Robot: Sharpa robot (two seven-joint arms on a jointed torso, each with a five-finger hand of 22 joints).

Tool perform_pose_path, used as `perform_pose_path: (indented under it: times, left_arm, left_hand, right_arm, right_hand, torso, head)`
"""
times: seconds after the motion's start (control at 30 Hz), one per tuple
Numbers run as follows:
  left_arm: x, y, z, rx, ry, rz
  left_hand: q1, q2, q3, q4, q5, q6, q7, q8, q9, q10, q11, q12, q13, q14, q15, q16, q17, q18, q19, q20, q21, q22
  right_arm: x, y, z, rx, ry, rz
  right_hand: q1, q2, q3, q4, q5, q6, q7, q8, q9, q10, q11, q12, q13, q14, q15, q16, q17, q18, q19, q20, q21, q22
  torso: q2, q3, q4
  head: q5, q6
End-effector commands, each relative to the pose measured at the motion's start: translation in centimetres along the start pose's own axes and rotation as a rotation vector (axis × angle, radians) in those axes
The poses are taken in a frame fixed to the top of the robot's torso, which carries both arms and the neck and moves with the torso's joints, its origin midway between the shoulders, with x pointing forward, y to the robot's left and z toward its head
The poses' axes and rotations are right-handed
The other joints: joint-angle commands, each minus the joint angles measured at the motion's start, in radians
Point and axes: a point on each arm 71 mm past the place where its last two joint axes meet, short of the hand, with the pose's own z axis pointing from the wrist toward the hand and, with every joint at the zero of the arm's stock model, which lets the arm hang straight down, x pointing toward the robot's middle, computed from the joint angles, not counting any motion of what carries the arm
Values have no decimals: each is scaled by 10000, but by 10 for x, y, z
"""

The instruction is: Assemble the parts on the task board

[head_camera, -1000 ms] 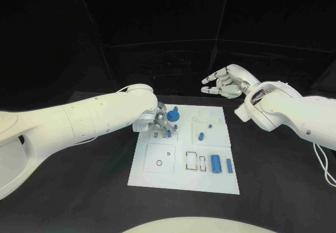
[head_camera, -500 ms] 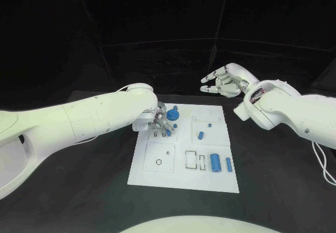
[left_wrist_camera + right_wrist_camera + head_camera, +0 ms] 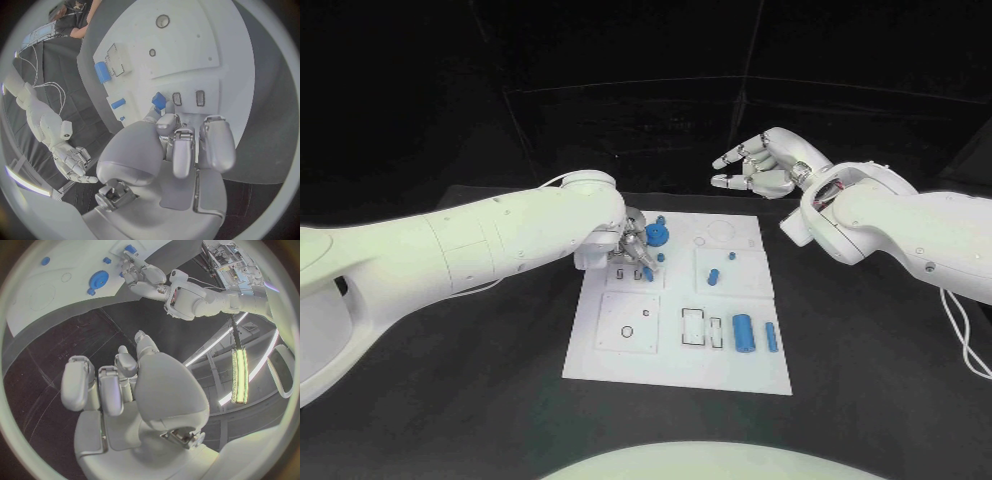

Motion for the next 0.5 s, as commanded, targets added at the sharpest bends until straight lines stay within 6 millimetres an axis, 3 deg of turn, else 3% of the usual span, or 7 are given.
perform_pose_path:
  times: [0.03, 0.27, 0.33, 0.37, 0.5]
  left_arm:
    - [-1, -3, -1, 381, -231, -143]
    - [-2, 0, -2, 427, -352, -249]
    - [-3, 1, -2, 432, -396, -283]
    - [-3, 1, -2, 434, -416, -299]
    - [-3, 1, -2, 444, -449, -323]
  left_hand:
    - [60, -138, 1081, -707, 35, -72, 18, -82, 33, -31, -10, -111, -71, 1021, -13, 31, 2633, -35, 28, -60, -26, -4]
    - [-804, -885, 3079, -1051, 27, -80, 82, -117, 109, -29, 18, -261, -238, 1021, 46, 31, 2633, -25, 22, -2, -55, 1]
    - [-804, -885, 3079, -1051, 27, -80, 82, -117, 109, -29, 18, -261, -238, 1021, 46, 31, 2633, -25, 22, -2, -55, 1]
    - [-1604, -1427, 4637, -1223, 6, -70, 69, -16, 262, 15, 51, -263, -271, 1021, 24, 31, 2633, -34, 22, 39, -72, 17]
    - [-1795, -1558, 5000, -1270, -2, -74, 68, 17, 308, 28, 56, -260, -276, 1021, 23, 31, 2633, -34, 24, 40, -74, 26]
  right_arm:
    - [0, 1, 1, 6, 96, -14]
    - [0, 1, 1, 31, 114, -17]
    - [0, 1, 1, 36, 113, -18]
    - [0, 1, 1, 37, 115, -19]
    - [1, 1, 2, 37, 125, -18]
  right_hand:
    - [120, 10, -56, 24, 64, 67, 28, 53, -13, -22, -56, -32, -12, 673, -44, -41, 934, -52, -42, -11, -38, -14]
    - [120, 10, -56, 24, 64, 67, 28, 53, -13, -22, -56, -32, -12, 673, -44, -41, 934, -52, -42, -11, -38, -14]
    - [126, 4, -64, 21, 79, 68, 27, 53, -13, -23, -57, -34, -14, 669, -45, -50, 916, -50, -48, -12, -45, -27]
    - [126, 4, -64, 21, 79, 68, 27, 53, -13, -23, -57, -34, -14, 669, -45, -50, 916, -50, -48, -12, -45, -27]
    - [126, 4, -64, 21, 79, 68, 27, 53, -13, -23, -57, -34, -14, 669, -45, -50, 916, -50, -48, -12, -45, -27]
  torso:
    - [3, 0, 4]
    - [2, -2, 3]
    - [2, -3, -1]
    - [3, -1, -2]
    - [6, 1, -4]
  head:
    - [4, -12]
    - [3, -7]
    - [2, -12]
    - [4, -20]
    - [4, -24]
